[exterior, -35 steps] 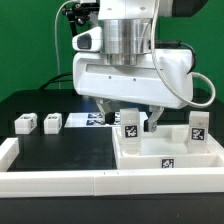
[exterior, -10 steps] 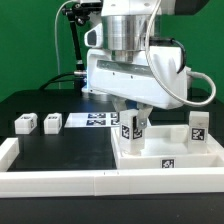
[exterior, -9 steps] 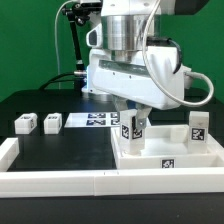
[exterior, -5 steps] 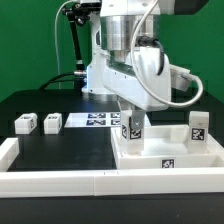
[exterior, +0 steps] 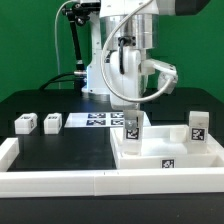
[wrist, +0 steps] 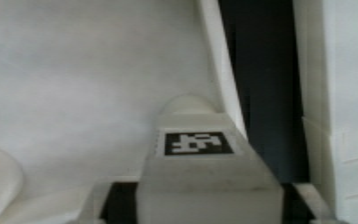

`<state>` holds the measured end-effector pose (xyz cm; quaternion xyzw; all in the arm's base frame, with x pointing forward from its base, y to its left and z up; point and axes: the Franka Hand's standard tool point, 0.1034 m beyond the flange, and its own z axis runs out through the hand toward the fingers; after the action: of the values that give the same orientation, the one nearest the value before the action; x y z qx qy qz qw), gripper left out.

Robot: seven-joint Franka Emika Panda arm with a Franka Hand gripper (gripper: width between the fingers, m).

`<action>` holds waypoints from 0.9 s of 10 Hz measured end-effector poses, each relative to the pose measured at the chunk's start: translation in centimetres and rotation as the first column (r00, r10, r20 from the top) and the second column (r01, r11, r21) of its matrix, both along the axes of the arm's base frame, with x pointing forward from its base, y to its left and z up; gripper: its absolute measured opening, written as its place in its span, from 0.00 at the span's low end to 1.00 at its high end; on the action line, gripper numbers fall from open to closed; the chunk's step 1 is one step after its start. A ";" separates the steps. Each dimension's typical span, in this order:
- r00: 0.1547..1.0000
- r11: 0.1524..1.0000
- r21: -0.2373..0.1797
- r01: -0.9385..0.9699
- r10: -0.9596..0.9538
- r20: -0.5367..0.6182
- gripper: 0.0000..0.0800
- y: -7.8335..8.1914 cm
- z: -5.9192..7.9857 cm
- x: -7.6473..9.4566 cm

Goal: Assemble square table

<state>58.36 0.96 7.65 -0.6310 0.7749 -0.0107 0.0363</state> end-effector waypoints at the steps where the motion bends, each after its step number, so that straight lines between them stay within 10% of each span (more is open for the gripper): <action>1: 1.000 1.000 0.000 -0.004 0.004 -0.001 0.36 0.1 -0.1 0.0; 3: 0.990 0.990 -0.009 -0.141 0.141 0.000 0.75 0.1 -0.1 -0.1; 9: 0.780 0.779 -0.048 -0.625 0.626 0.003 0.81 0.9 -0.3 -0.2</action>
Offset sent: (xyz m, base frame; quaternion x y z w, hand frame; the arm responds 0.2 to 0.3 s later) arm -0.0002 0.0035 -0.0001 0.0197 -0.0069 -0.0944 0.9953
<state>58.18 1.81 7.37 -0.8527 0.5211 -0.0214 0.0312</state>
